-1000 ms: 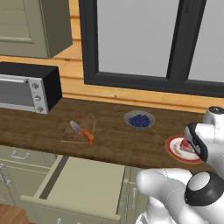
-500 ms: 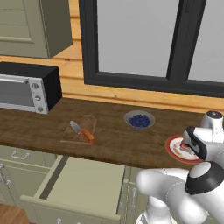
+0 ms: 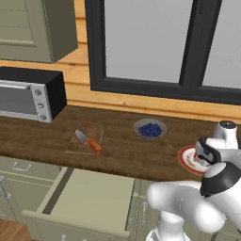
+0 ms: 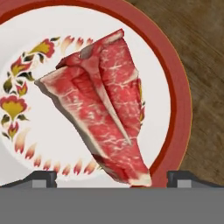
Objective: Pick up the knife from the drawer and place it on the cutting board. Then place the meat from the plate to the cutting board.
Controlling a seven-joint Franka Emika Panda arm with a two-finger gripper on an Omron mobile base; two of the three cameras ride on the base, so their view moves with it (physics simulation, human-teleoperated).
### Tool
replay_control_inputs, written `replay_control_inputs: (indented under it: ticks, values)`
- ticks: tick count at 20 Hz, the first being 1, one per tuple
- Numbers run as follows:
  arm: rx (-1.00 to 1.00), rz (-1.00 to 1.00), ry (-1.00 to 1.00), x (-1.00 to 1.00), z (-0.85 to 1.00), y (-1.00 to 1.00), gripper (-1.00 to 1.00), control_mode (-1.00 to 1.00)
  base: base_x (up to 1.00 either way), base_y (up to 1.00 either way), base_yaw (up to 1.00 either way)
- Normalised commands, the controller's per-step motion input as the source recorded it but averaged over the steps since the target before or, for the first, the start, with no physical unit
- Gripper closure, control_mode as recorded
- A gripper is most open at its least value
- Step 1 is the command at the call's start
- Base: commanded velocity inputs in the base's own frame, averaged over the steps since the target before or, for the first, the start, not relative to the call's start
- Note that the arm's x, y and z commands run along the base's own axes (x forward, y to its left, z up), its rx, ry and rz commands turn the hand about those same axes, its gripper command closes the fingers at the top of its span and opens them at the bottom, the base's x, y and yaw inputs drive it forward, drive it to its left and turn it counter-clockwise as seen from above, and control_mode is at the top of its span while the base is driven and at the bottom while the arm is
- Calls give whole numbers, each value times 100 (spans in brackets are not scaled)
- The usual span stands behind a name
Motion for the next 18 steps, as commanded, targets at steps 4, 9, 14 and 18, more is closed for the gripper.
replay_control_inputs:
  ticks: [4,9,14,18]
  values:
    - [0,3,0,20,-21,-10,-100,-100,0,0,0]
    - [0,4,0,21,-16,-17,-100,-100,0,0,0]
    - [0,4,0,12,-18,-11,-100,-100,0,0,0]
    - [0,3,0,7,-20,0,-100,-100,0,0,0]
